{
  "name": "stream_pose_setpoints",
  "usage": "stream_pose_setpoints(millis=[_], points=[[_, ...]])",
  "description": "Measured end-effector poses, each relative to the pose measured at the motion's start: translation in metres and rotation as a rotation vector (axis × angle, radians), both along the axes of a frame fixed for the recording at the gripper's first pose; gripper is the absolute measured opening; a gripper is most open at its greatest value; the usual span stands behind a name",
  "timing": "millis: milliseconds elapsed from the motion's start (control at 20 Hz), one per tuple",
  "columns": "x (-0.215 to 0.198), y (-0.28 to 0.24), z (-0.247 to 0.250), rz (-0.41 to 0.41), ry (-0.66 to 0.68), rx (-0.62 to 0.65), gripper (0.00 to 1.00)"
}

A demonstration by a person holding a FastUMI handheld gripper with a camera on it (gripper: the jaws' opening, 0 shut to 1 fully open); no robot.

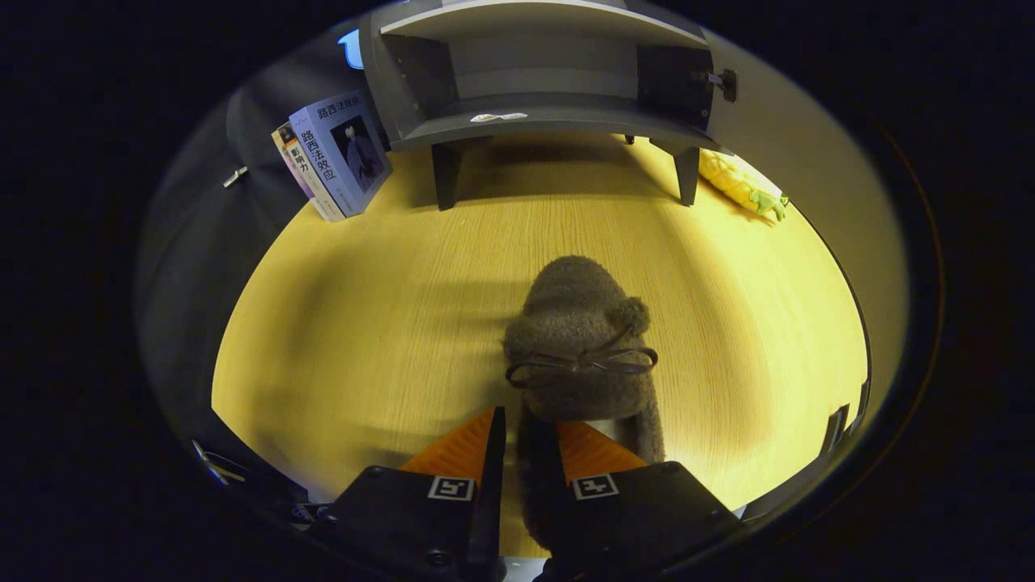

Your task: Open the shoe cabinet door, grab the shoes and put them into the shoe cabinet, then close the shoe cabinet door.

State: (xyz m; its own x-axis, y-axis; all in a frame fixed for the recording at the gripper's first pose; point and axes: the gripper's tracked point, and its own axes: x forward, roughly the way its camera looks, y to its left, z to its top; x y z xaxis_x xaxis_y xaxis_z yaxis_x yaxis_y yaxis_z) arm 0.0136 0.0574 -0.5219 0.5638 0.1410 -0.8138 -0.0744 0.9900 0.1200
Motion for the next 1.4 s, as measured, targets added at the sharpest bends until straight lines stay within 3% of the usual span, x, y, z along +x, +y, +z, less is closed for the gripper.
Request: stream_pose_setpoints(millis=[850,1150,1200,1400], points=[[0.056,-0.007,-0.012,-0.026,-0.227,-0.074,0.24],[0.066,-0.01,-0.032,-0.02,-0.241,-0.071,0.24],[0.06,-0.011,-0.011,-0.027,-0.234,-0.081,0.05],[0.061,-0.009,-0.013,-0.024,-0.224,-0.08,0.06]])
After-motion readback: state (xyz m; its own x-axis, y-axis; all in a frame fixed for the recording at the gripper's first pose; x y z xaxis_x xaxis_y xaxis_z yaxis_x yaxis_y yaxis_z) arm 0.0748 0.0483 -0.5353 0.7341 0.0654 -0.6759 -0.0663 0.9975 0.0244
